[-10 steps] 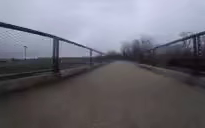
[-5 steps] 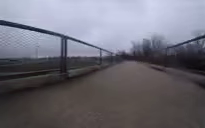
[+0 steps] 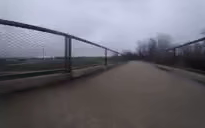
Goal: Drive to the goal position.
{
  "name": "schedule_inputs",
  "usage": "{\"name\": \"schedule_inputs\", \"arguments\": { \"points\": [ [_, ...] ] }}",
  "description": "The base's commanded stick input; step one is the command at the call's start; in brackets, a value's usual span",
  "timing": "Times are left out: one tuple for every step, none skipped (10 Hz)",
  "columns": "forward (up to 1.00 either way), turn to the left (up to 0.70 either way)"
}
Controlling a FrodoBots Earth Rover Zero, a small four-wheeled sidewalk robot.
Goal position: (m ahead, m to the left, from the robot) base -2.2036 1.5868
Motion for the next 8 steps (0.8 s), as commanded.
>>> {"name": "schedule_inputs", "arguments": {
  "points": [
    [0.67, 0.33],
    [0.72, 0.35],
    [0.8, 0.32],
    [0.89, 0.36],
    [0.98, 0.39],
    [1.0, 0.4],
    [1.0, 0.4],
    [1.0, 0.4]
  ]
}}
